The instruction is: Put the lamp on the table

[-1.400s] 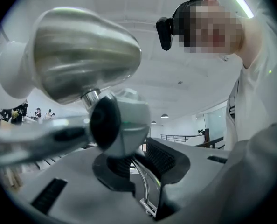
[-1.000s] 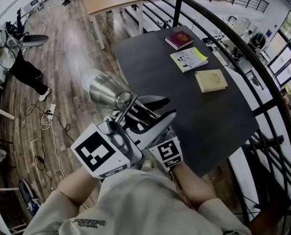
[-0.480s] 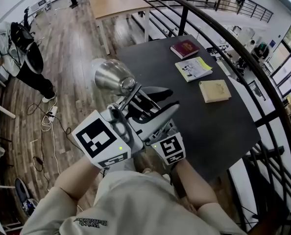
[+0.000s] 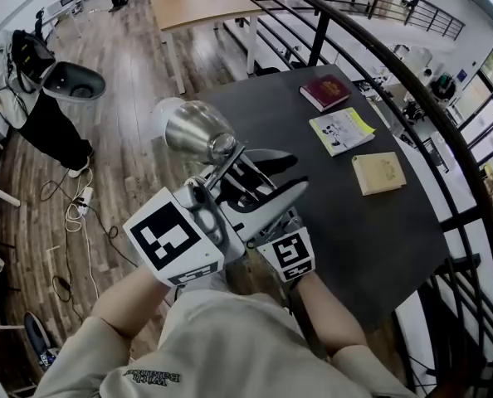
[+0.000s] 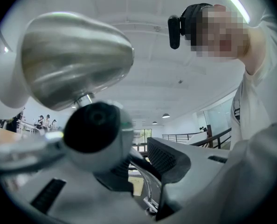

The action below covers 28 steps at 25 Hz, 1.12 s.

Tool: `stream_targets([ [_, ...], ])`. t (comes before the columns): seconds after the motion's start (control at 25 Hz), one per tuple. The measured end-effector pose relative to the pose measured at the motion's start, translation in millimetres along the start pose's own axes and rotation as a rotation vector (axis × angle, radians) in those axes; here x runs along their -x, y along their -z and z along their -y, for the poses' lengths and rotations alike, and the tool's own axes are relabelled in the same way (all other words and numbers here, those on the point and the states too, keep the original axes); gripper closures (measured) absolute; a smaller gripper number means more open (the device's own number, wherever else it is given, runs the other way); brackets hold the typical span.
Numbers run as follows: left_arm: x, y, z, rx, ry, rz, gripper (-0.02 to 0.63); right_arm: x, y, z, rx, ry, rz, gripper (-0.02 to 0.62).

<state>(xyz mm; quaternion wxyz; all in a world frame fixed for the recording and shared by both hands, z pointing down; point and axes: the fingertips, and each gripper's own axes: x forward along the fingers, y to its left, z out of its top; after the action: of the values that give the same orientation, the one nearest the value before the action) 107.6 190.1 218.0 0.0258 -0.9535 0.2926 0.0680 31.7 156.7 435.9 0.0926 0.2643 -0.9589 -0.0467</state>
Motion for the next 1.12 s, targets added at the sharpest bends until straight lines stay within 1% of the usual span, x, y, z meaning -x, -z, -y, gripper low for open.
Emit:
stream_targets([
  [0.24, -1, 15, -92, 0.053, 0.012, -0.015, 0.514, -76, 10, 36, -0.038, 0.018, -0.042, 0.466],
  [0.56, -8, 34, -210, 0.111, 0.084, 0.001, 0.514, -174, 24, 89, -0.085, 0.046, -0.093, 0.466],
  [0.84, -28, 32, -310, 0.138, 0.157, 0.016, 0.514, -252, 21, 153, -0.110, 0.132, -0.125, 0.466],
  [0.96, -36, 27, -344, 0.141, 0.182, 0.020, 0.514, -279, 13, 177, -0.113, 0.157, -0.129, 0.466],
  [1.12, -47, 20, -373, 0.122, 0.208, 0.018, 0.514, -302, 3, 204, -0.111, 0.180, -0.118, 0.466],
])
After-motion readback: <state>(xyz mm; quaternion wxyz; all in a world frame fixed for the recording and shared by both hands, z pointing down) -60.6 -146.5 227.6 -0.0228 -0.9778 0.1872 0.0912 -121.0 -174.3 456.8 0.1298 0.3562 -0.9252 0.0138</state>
